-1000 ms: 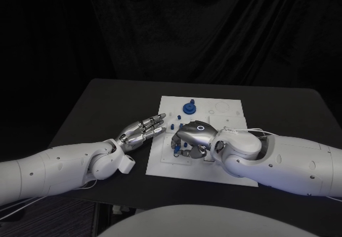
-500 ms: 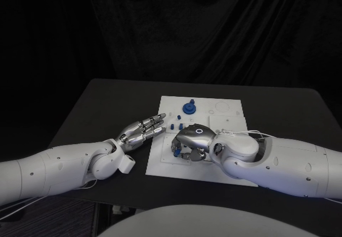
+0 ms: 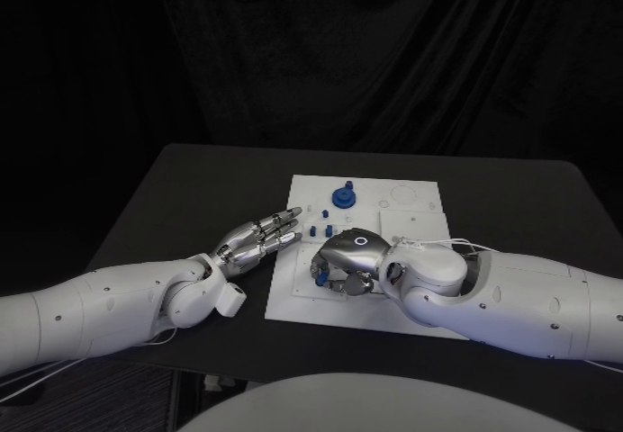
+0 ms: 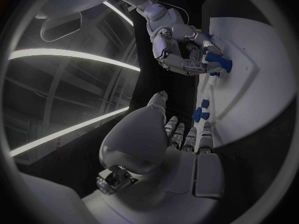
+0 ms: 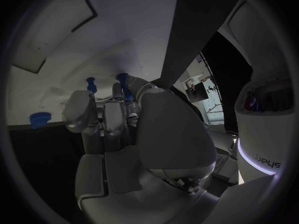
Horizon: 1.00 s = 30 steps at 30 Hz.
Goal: Assemble the parts on the task board
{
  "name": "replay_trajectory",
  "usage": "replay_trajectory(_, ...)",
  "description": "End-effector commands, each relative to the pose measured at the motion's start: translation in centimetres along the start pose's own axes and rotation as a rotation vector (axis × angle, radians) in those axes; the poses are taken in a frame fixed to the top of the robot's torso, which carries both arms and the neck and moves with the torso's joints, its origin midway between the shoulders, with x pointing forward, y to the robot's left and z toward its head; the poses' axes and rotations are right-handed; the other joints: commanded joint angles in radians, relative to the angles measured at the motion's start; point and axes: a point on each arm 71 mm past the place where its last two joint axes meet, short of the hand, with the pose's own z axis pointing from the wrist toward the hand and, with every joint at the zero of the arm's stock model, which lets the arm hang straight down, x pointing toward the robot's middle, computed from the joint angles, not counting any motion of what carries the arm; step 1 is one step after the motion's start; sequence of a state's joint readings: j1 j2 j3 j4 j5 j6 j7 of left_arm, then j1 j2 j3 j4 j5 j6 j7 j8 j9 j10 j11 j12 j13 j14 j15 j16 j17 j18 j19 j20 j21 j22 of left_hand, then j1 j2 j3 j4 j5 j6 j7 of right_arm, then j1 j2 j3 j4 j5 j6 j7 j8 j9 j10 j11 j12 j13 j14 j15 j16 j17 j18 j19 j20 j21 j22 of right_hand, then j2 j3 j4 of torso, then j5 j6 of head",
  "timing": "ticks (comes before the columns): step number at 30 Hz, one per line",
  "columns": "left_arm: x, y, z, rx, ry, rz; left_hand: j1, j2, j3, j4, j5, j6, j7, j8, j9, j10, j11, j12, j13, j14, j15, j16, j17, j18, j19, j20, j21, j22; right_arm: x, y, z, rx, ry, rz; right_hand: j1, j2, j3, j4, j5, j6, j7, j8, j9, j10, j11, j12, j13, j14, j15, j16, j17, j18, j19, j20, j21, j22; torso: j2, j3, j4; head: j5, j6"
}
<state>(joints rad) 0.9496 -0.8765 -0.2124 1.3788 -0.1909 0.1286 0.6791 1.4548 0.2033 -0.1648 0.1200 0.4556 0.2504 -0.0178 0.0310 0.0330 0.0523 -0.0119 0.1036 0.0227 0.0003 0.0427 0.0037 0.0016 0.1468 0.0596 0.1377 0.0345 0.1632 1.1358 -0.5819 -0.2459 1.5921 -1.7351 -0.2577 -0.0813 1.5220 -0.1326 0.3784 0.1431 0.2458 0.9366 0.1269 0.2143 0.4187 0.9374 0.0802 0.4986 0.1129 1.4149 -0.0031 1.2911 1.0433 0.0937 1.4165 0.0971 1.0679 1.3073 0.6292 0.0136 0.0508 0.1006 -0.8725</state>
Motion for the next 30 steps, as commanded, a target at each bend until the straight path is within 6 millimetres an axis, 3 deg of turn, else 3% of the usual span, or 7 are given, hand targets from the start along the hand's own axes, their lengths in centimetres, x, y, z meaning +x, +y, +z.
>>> replay_trajectory(1,0.1,-0.7,0.0,0.107,0.006,-0.013,-0.005,0.006,0.006,-0.001,0.004,0.0,0.008,0.003,0.001,0.0,-0.005,0.001,0.0,0.0,0.002,-0.004,-0.002,0.014,0.0,-0.004,0.001,-0.001,0.7,-0.1,0.0,0.02,0.039,-0.006,-0.025,-0.014,0.003,0.003,-0.016,-0.065,-0.007,-0.051,-0.027,-0.082,0.029,-0.022,-0.002,-0.023,0.027,-0.02,-0.032,0.006,-0.025,0.016,-0.043,0.126,0.0,-0.0003,0.0003,0.002,0.0)
replay_trajectory(7,0.1,-0.7,0.0,0.106,0.005,-0.012,-0.005,0.006,0.006,-0.001,0.004,0.0,0.008,0.003,0.001,0.0,-0.005,0.001,0.0,0.0,0.002,-0.004,-0.002,0.014,0.0,-0.004,0.001,-0.001,0.9,-0.2,-0.1,0.029,0.046,-0.003,-0.04,-0.024,-0.036,0.002,-0.062,-0.212,-0.025,-0.14,-0.077,-0.27,0.056,0.0,0.025,-0.094,0.049,-0.058,-0.109,0.026,-0.085,0.046,-0.146,0.102,0.0,-0.0004,-0.0002,0.002,0.0)
replay_trajectory(13,0.0,-0.8,-0.1,0.113,-0.001,-0.009,-0.006,0.004,0.006,-0.002,0.002,0.003,0.012,0.004,0.001,0.0,-0.005,0.002,0.0,0.0,0.001,-0.004,-0.002,0.014,0.0,-0.004,0.002,-0.002,0.6,-0.2,-0.6,0.019,-0.01,0.006,-0.024,-0.03,-0.115,0.043,-0.106,-0.295,-0.046,-0.148,-0.122,-0.423,0.069,0.079,0.061,-0.128,0.052,-0.061,-0.141,0.034,-0.11,0.053,-0.184,0.094,0.0,-0.0004,0.0001,0.003,0.0)
replay_trajectory(16,-0.1,-0.9,-0.2,0.123,-0.012,0.0,-0.008,0.001,0.004,-0.001,0.003,0.008,0.015,0.005,0.002,0.0,0.0,0.003,0.0,0.0,-0.015,-0.004,-0.002,0.019,-0.001,-0.012,0.001,-0.004,0.1,-0.3,-1.3,0.011,-0.057,0.014,-0.012,-0.039,-0.135,0.073,-0.12,-0.305,-0.05,-0.145,-0.132,-0.449,0.07,0.103,0.067,-0.131,0.051,-0.06,-0.146,0.034,-0.111,0.052,-0.187,0.093,0.0,0.0002,0.0004,0.005,0.0)
replay_trajectory(20,-0.3,-1.1,-0.4,0.144,-0.035,0.02,-0.01,-0.004,0.001,0.001,0.01,0.024,0.021,0.007,0.004,0.001,-0.006,0.006,0.0,0.0,-0.059,-0.004,-0.002,0.034,-0.009,-0.038,-0.003,-0.023,-1.6,-0.6,-2.4,0.011,-0.139,0.068,-0.001,-0.067,-0.167,0.144,-0.173,-0.316,-0.051,-0.143,-0.146,-0.477,0.071,0.135,0.073,-0.125,0.05,-0.052,-0.141,0.032,-0.104,0.051,-0.176,0.096,0.0,-0.0001,0.0012,0.001,0.0)
replay_trajectory(26,-0.5,-1.4,-0.8,0.17,-0.066,0.047,-0.014,-0.012,-0.009,0.008,0.046,0.046,0.016,0.009,0.005,0.004,-0.017,0.013,0.001,0.0,-0.078,-0.004,-0.002,0.027,-0.048,-0.07,-0.025,-0.117,-5.6,-2.4,-4.7,0.051,-0.266,0.157,-0.031,-0.08,-0.189,0.153,-0.191,-0.346,-0.048,-0.144,-0.167,-0.489,0.071,0.16,0.074,-0.102,0.052,-0.027,-0.11,0.025,-0.083,0.053,-0.135,0.106,0.0,0.0004,-0.0006,-0.001,0.0)
replay_trajectory(30,-0.5,-1.7,-1.2,0.19,-0.092,0.069,-0.018,-0.019,-0.024,0.02,0.059,0.063,0.009,0.01,0.006,0.007,-0.028,0.02,0.002,0.0,-0.098,-0.004,-0.002,0.006,-0.06,-0.112,-0.034,-0.163,-8.3,-4.5,-6.9,0.12,-0.33,0.22,-0.055,-0.055,-0.176,0.151,-0.189,-0.282,-0.014,-0.118,-0.157,-0.464,0.067,0.198,0.078,-0.094,0.061,-0.019,-0.103,0.022,-0.075,0.059,-0.122,0.109,-0.001,0.0001,0.0003,-0.007,0.0)
